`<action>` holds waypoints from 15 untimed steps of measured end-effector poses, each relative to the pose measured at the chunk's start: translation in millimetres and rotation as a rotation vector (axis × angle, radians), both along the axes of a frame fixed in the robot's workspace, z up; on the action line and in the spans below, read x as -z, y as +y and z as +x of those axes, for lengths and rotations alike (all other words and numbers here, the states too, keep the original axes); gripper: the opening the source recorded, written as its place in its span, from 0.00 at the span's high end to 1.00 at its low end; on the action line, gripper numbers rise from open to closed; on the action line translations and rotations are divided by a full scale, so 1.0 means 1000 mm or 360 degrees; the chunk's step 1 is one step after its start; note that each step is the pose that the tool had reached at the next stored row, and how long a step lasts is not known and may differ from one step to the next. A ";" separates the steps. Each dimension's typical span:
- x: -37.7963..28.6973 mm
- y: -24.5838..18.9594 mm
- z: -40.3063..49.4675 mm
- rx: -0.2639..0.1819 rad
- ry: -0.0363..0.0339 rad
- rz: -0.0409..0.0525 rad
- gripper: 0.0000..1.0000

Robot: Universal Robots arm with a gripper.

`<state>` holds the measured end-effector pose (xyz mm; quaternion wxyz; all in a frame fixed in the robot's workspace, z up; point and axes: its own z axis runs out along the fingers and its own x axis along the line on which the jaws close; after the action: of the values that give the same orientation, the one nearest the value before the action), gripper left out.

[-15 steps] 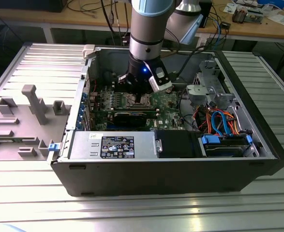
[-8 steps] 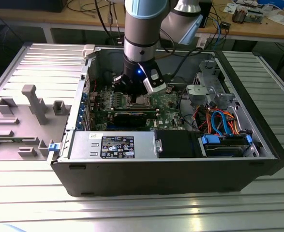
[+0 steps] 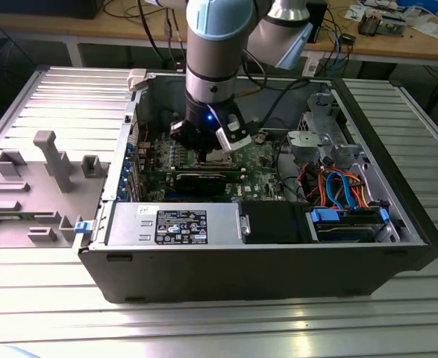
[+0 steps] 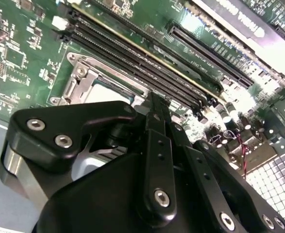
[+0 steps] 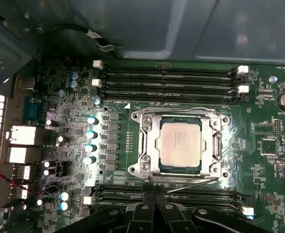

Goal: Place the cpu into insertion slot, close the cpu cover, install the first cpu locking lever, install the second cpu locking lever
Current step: 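Install the second cpu locking lever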

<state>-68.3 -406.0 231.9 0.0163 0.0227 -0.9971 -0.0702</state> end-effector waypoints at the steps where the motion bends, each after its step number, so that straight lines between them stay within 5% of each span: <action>1: 0.0005 -0.0004 -0.0004 0.0000 0.0001 0.0006 0.89; 9: 0.0133 -0.0018 -0.0018 0.0000 0.0001 0.0032 0.89; 15: 0.0146 -0.0048 -0.0060 0.0000 0.0001 0.0046 0.89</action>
<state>-74.2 -410.9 217.2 0.0163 0.0229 -0.9960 -0.0845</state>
